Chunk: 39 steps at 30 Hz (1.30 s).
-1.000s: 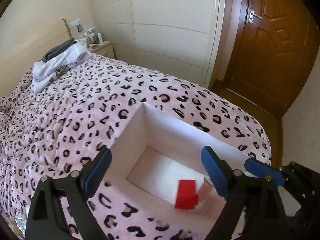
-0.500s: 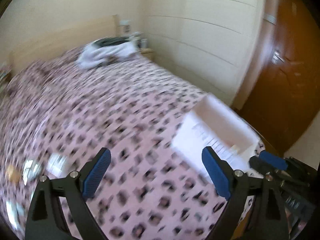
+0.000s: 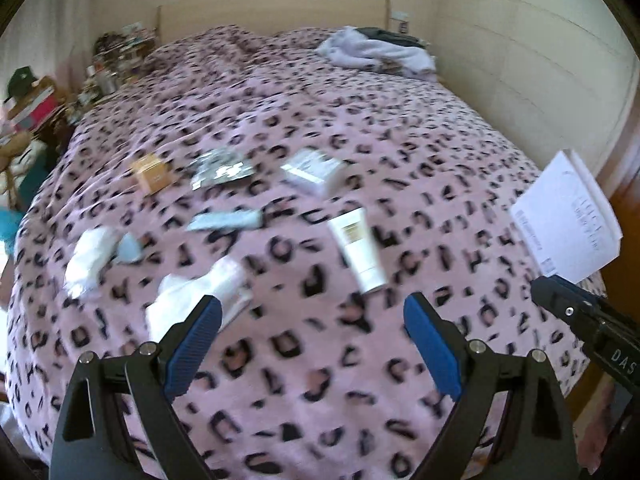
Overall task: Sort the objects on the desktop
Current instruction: 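Move both tools back over the bed items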
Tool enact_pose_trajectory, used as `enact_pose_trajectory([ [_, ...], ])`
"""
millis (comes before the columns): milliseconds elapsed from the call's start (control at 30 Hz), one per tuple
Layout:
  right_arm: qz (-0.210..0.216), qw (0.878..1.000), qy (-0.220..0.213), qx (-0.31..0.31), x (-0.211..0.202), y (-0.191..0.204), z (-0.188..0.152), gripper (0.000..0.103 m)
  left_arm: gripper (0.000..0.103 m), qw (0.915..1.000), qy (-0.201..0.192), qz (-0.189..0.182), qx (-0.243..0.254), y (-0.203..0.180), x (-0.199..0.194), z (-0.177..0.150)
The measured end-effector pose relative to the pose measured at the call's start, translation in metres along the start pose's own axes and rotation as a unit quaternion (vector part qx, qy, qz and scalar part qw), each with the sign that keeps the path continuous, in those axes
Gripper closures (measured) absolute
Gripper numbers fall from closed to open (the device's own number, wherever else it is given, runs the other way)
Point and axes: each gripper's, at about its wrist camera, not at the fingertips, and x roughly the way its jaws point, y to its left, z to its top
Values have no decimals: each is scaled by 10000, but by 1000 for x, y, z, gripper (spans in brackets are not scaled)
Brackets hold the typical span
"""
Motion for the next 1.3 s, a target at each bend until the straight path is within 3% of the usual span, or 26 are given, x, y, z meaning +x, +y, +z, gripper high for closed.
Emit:
enact_pose_trajectory([
  [300, 272, 9985, 374, -296, 30, 62, -20, 62, 10, 9982, -65, 498, -326, 43, -12, -26],
  [800, 666, 9921, 883, -599, 73, 147, -54, 62, 10, 9834, 95, 1347, -1212, 179, -20, -84],
  [1067, 921, 9894, 991, -530, 91, 186, -52, 62, 10, 9783, -10, 1578, -1344, 225, -11, -70],
  [1300, 978, 9897, 963, -398, 106, 203, -40, 62, 10, 9813, -153, 1532, -1159, 244, 8, -36],
])
